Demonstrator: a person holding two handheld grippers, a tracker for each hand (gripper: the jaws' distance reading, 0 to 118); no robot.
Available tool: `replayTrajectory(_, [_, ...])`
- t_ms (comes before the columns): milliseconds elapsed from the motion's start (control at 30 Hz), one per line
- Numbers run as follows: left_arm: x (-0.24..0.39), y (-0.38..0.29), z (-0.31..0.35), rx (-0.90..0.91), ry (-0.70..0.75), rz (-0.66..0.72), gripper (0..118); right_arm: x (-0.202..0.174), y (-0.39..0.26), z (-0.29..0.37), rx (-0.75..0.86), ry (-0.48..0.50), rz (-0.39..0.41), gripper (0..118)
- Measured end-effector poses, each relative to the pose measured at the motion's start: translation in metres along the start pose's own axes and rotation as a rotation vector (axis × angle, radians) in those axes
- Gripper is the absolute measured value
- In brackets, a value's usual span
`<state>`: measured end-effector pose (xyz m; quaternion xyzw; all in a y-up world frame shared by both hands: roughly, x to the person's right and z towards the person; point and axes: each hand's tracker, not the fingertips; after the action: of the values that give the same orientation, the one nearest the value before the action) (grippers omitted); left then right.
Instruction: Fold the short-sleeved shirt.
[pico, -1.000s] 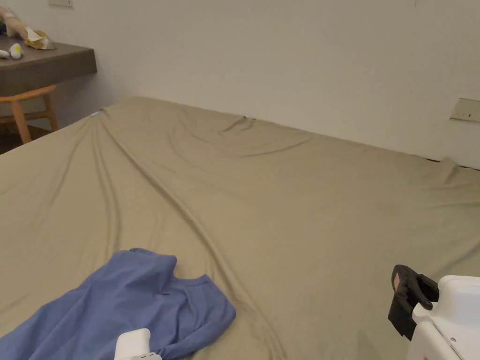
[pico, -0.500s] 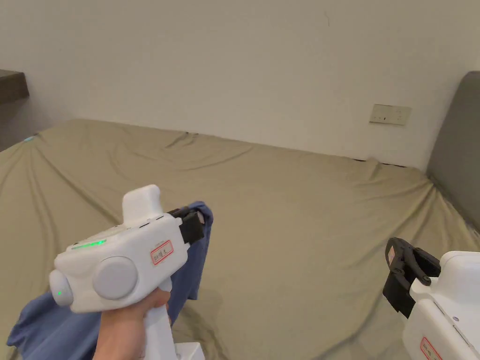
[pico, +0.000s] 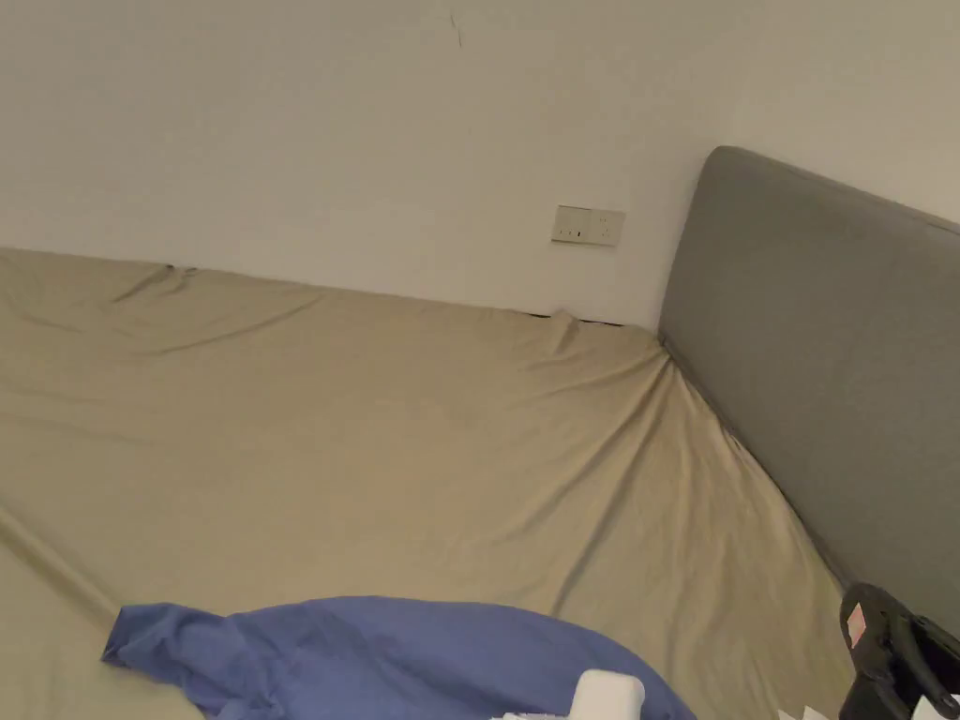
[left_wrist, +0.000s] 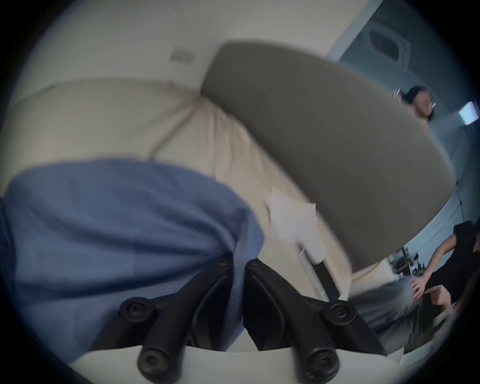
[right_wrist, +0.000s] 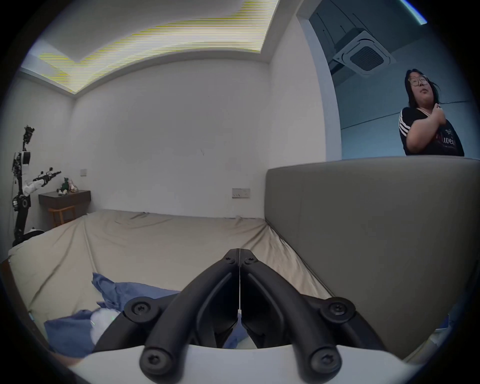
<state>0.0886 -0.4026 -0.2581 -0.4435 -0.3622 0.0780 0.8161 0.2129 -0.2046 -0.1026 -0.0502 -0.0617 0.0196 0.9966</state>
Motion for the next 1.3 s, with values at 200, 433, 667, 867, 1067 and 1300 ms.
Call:
replayTrajectory(200, [-0.020, -0.018, 0.021, 0.009, 0.001, 0.069, 115, 0.011, -0.021, -0.004, -0.051, 0.011, -0.016, 3])
replayTrajectory(433, [-0.047, 0.024, 0.253, 0.631, 0.340, -0.011, 116, -0.009, -0.014, 0.013, 0.020, 0.082, -0.069, 3])
replayTrajectory(667, [-0.071, -0.083, 0.422, 0.850, 0.812, 0.096, 53, -0.034, -0.012, 0.032, 0.052, 0.167, -0.093, 3])
replayTrajectory(867, [-0.111, -0.175, 0.449, 0.606, 0.877, 0.320, 0, -0.051, -0.021, 0.040, 0.018, 0.217, -0.110, 3])
replayTrajectory(1067, [-0.153, -0.218, 0.414, 0.318, 0.826, 0.458, 0, -0.053, -0.024, 0.040, -0.009, 0.223, -0.090, 3])
replayTrajectory(1300, [-0.194, -0.235, 0.359, 0.090, 0.744, 0.635, 118, -0.055, -0.040, 0.023, -0.103, 0.204, -0.081, 3])
